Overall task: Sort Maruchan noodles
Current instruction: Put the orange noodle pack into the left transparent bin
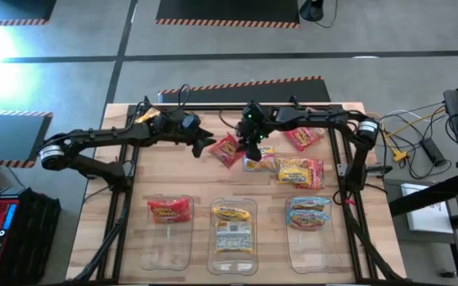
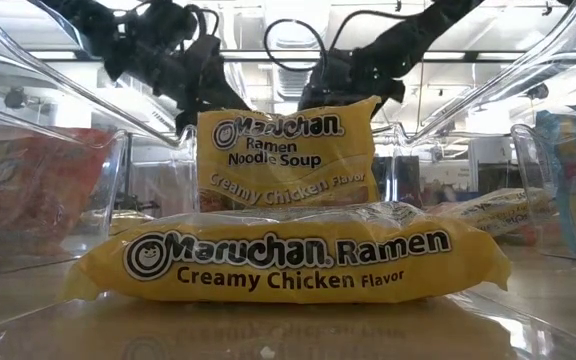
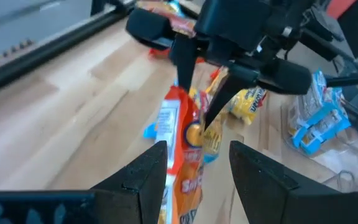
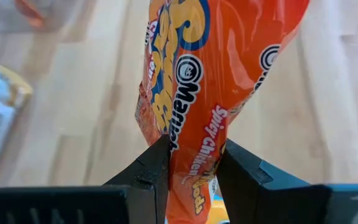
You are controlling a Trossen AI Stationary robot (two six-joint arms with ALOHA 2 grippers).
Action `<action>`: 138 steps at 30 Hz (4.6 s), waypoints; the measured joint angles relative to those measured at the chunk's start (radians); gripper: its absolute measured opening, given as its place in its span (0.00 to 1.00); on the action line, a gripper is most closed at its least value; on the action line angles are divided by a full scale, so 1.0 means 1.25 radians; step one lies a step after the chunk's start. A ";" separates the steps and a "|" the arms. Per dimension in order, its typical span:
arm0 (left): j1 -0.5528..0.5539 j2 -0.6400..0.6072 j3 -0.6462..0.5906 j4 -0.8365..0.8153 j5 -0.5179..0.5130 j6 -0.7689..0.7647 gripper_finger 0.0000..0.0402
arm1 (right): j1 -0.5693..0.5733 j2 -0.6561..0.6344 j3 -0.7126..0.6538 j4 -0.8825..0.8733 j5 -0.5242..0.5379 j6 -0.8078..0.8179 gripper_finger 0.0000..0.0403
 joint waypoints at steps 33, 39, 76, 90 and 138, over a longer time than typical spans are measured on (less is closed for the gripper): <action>-0.011 0.069 0.074 -0.016 0.000 0.160 0.39 | 0.047 -0.015 0.165 -0.053 0.132 -0.097 0.25; -0.011 0.070 0.074 -0.042 0.000 0.160 0.37 | 0.049 -0.015 0.168 -0.055 0.142 -0.099 0.25; -0.010 0.004 0.071 -0.110 0.021 0.141 0.25 | -0.010 -0.121 0.245 -0.463 0.145 0.001 0.40; -0.154 -0.279 0.072 -0.334 -0.025 0.018 0.25 | 0.002 -0.304 0.008 -0.279 0.145 0.234 0.36; -1.070 -0.129 0.072 -0.680 -0.751 -0.766 0.26 | 0.270 -0.559 -0.291 -0.154 0.395 0.576 0.34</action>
